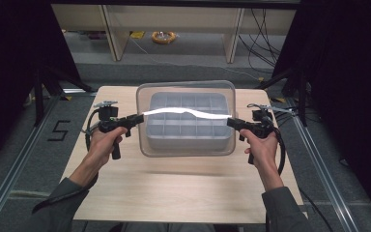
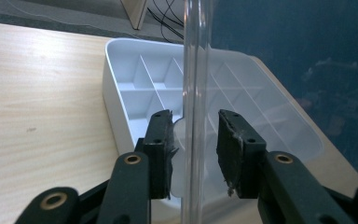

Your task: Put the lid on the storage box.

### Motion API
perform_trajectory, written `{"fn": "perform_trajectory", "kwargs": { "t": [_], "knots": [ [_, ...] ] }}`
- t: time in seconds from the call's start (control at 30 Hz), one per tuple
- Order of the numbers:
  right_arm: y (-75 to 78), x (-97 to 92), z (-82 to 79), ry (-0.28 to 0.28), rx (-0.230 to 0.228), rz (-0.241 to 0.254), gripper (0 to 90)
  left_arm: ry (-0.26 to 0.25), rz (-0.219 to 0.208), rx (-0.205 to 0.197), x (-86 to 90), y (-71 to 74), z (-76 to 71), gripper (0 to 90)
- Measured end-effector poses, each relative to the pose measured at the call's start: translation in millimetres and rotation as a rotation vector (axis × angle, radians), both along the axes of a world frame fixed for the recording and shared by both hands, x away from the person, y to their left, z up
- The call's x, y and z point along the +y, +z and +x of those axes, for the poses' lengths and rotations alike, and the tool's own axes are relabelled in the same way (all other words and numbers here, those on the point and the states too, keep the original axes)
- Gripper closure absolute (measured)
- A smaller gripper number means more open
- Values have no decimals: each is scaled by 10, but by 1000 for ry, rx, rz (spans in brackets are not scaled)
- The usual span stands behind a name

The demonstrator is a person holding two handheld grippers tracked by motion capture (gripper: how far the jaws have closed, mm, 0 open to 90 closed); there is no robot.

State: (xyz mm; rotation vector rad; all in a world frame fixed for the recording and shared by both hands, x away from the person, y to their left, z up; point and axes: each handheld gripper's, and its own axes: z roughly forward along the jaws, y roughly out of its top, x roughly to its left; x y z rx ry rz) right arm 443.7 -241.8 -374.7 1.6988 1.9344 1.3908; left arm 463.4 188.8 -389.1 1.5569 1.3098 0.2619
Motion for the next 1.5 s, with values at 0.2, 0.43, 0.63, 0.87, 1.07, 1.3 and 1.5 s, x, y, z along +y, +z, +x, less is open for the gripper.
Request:
{"fn": "perform_trajectory", "kwargs": {
  "t": [0.2,0.43,0.63,0.87,1.07,1.3,1.5],
  "knots": [
    [-16,-19,189,-9,-6,7,631,22,0,12,-34,61,226,639],
    [26,-7,414,-56,53,49,627,38,1,34,-80,100,468,628],
    [37,-45,512,-45,35,36,628,44,-1,54,-103,122,596,623],
    [1,16,629,-95,129,87,620,68,16,84,-134,51,722,616],
    [-131,-12,781,-106,136,67,599,75,30,104,-178,-39,789,612],
    [-219,6,859,-127,154,66,581,93,49,118,-223,-135,848,605],
    [-314,19,928,-134,190,48,549,108,51,142,-266,-213,883,603]
  ]
}}
